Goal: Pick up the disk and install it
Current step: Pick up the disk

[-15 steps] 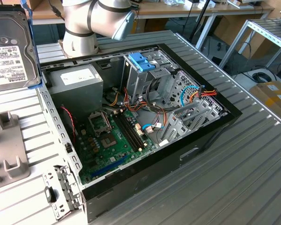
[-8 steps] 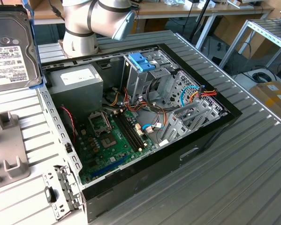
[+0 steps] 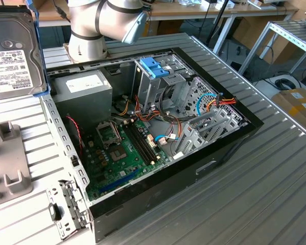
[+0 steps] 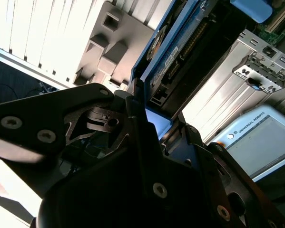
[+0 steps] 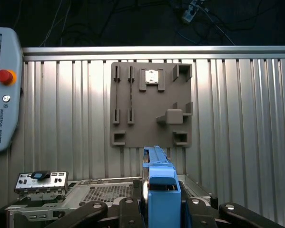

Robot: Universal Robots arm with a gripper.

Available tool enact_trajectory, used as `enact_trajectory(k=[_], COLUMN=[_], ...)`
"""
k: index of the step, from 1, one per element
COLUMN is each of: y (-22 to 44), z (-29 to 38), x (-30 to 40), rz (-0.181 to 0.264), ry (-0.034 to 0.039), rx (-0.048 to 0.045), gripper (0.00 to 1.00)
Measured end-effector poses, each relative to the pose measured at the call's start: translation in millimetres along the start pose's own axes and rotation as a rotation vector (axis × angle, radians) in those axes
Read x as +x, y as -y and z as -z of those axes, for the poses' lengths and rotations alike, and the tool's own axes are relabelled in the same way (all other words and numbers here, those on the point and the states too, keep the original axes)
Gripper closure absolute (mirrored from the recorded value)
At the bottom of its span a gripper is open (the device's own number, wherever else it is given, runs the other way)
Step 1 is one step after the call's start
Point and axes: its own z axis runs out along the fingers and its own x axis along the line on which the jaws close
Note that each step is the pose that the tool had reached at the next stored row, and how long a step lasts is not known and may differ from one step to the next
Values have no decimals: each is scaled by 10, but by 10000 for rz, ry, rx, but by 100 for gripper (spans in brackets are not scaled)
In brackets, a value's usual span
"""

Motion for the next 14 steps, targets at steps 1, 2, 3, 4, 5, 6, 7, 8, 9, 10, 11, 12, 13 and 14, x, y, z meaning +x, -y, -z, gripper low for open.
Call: enact_trajectory(k=[1, 2, 3, 4, 5, 6, 7, 8, 9, 10, 11, 12, 13, 14], y=[3, 4, 5, 7, 12, 16, 20, 25, 30, 38, 44, 49, 52, 59], z=[0, 0, 0, 0, 1, 2, 2, 2, 2, 2, 3, 4, 4, 4], x=[0, 0, 1, 1, 0, 0, 0, 0, 0, 0, -1, -1, -1, -1], rz=[0, 0, 0, 1, 1, 1, 1, 1, 0, 0, 0, 1, 0, 0], ry=[0, 0, 0, 0, 0, -1, -1, 0, 0, 0, 0, 0, -1, 0], rx=[0, 0, 0, 0, 0, -1, 0, 0, 0, 0, 1, 0, -1, 0], gripper=[63, 63, 63, 63, 63, 63, 63, 63, 63, 63, 63, 63, 63, 63])
